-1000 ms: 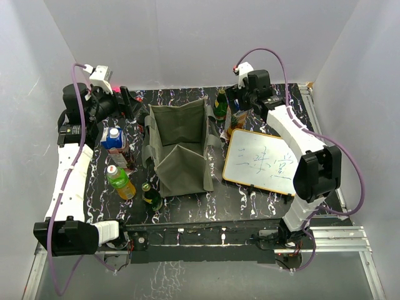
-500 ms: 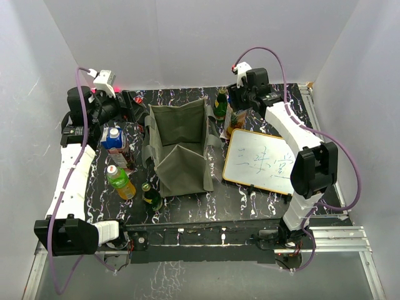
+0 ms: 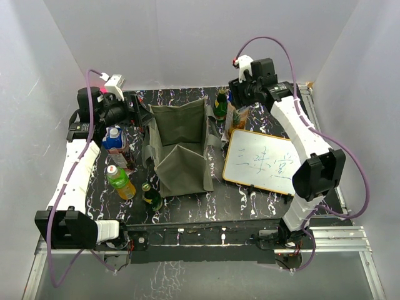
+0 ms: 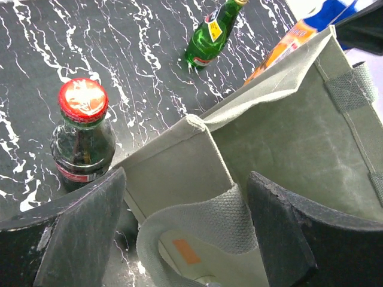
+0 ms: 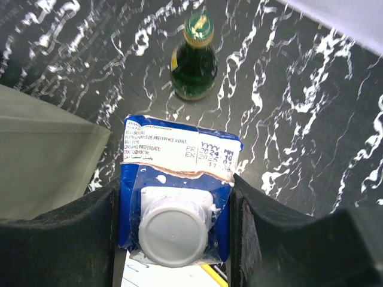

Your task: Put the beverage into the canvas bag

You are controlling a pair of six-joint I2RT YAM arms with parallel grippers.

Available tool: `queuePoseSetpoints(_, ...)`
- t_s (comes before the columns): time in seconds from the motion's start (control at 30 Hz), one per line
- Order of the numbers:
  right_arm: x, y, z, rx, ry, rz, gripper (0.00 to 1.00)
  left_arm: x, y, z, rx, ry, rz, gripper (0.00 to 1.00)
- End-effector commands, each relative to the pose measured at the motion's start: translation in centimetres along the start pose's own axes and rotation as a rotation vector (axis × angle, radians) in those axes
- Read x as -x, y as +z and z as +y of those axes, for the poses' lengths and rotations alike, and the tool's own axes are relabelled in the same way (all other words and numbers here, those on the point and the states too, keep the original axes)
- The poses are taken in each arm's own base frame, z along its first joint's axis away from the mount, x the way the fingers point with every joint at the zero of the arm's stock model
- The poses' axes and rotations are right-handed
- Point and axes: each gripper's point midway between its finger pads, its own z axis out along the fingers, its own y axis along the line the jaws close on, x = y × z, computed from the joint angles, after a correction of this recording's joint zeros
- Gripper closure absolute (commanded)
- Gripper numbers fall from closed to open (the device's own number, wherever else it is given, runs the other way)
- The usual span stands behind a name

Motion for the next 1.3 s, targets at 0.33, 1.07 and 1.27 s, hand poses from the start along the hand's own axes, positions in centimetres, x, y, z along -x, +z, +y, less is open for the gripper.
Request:
queuePoseSetpoints(0.33, 24.0, -28.7, 2.8, -0.01, -0.189, -0.928, 0.85, -0.2, 0.2, -1.8, -0.064, -0.013, 0.014, 0.28)
queuePoseSetpoints(1.07, 25.0, -37.8, 14.0, 0.661, -0.31, -1.091, 0.86, -1.1, 1.2, -3.2, -0.159, -0.071, 0.041, 0.66)
queuePoseSetpoints(1.27, 24.5, -34.3, 14.9, 0.81, -0.244, -1.005, 0.9, -1.1, 0.9, -3.4, -0.162, -0.062, 0.032, 0.71)
